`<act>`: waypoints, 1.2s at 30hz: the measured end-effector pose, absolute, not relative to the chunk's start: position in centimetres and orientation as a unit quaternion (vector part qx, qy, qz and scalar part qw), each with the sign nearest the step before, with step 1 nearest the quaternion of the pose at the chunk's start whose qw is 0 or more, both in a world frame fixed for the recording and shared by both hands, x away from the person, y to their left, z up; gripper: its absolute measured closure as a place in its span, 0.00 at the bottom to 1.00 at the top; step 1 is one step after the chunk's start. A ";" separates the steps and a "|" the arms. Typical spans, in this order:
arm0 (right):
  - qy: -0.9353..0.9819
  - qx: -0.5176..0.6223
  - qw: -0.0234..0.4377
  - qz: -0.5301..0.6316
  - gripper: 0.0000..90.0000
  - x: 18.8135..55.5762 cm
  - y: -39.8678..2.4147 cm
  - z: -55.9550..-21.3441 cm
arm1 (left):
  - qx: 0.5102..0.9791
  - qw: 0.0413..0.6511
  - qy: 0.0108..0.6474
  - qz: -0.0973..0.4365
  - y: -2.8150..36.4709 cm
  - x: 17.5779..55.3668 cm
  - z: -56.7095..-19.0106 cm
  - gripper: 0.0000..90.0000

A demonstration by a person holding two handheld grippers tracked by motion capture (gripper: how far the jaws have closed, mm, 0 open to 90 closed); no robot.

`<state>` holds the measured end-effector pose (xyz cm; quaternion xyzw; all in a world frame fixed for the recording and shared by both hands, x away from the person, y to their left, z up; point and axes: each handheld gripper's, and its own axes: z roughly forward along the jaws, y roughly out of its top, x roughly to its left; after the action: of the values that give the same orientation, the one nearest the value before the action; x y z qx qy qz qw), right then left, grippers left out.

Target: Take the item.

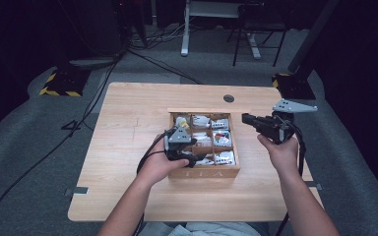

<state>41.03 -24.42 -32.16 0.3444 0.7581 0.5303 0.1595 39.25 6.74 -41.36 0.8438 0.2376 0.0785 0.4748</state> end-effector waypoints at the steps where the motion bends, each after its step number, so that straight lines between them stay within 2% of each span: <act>1: 0.758 0.344 0.160 0.530 1.00 41.0 -24.4 -32.2 | 0.844 0.475 0.238 0.079 6.7 39.2 -41.4 0.42; 15: 0.758 0.343 0.157 0.532 1.00 41.1 -24.4 -32.2 | 0.864 0.430 0.251 0.072 4.4 40.8 -43.1 0.54; 23: 0.758 0.343 0.159 0.531 1.00 41.0 -24.4 -32.2 | 0.879 0.397 0.254 0.069 3.2 40.9 -43.6 0.65; 36: 0.759 0.342 0.160 0.530 1.00 41.0 -24.5 -32.2 | 0.891 0.355 0.274 0.068 2.4 41.2 -44.1 0.77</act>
<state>41.02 -24.45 -32.20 0.3421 0.7590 0.5305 0.1596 41.21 2.41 -44.08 0.8911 0.2742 0.0678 0.3552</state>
